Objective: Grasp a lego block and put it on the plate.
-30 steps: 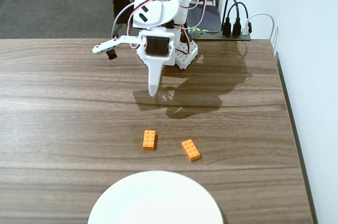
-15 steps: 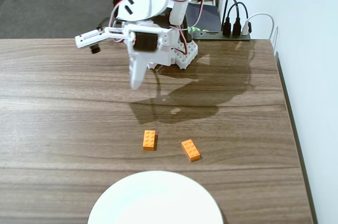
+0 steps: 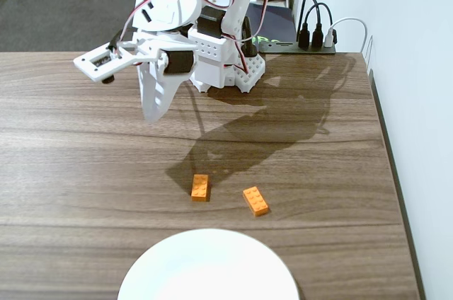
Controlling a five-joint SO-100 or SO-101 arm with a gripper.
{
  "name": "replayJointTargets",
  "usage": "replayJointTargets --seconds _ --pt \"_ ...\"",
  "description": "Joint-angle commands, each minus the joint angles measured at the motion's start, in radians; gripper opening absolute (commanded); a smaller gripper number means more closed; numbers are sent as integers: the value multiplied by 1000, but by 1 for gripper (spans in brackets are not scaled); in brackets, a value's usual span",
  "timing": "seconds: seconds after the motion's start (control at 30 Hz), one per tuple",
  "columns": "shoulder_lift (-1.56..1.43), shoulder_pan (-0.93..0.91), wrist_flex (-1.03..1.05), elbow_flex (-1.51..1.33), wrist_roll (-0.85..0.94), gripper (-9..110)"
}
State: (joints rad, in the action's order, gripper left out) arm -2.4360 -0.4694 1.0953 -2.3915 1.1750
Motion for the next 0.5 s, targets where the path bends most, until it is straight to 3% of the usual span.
replayJointTargets --seconds 0.0,0.3,0.37,0.47 --pt "57 -2 -20 75 169 1" --pt "206 17 -144 107 472 12" --pt "241 23 -149 120 514 21" --pt "295 43 -135 156 543 22"
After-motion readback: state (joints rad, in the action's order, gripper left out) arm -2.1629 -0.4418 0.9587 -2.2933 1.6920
